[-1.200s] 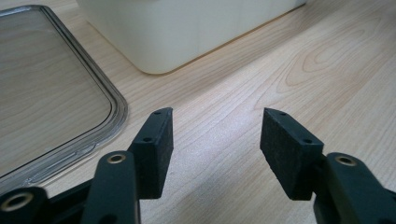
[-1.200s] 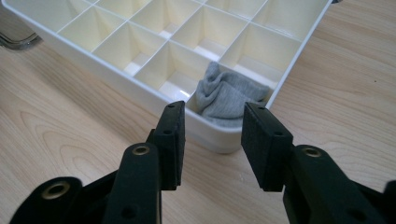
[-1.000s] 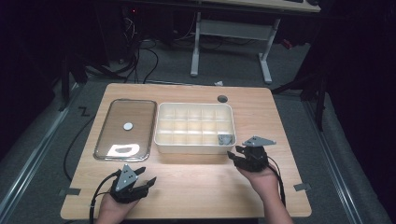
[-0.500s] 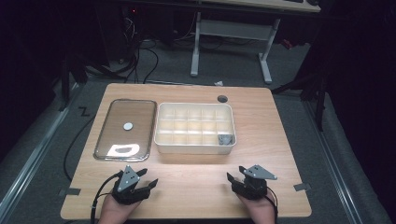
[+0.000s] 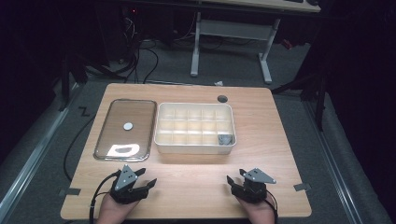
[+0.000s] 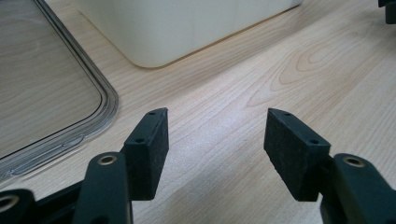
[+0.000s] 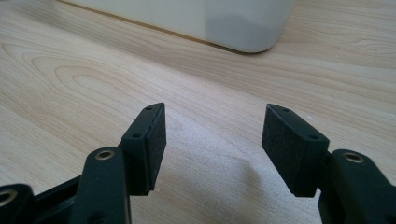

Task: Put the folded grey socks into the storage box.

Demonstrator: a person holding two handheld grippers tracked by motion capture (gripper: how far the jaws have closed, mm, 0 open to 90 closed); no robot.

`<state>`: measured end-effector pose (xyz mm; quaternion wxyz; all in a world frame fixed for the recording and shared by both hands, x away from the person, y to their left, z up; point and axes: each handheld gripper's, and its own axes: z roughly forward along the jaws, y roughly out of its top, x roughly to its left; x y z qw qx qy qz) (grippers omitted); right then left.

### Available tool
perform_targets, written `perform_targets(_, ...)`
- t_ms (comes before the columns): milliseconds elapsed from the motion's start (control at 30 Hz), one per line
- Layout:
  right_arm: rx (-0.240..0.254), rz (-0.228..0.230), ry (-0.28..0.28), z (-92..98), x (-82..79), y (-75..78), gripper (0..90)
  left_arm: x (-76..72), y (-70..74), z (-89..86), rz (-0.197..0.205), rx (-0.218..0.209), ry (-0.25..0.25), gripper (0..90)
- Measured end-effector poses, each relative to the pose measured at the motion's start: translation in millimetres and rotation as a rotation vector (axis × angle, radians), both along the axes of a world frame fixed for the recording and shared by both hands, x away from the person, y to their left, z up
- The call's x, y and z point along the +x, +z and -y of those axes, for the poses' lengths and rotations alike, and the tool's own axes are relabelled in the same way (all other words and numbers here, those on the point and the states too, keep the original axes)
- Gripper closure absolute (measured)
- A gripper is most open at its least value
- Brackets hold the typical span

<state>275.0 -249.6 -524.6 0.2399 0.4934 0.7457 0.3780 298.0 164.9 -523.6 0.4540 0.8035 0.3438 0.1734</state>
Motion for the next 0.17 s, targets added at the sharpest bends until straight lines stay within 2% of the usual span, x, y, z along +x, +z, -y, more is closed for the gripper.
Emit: perform_targets(167, -0.005, 0.005, 0.001, 0.9, -1.6, 0.4, 42.3, -0.5, 1.1, 0.5, 0.004, -0.001, -0.002, 40.8)
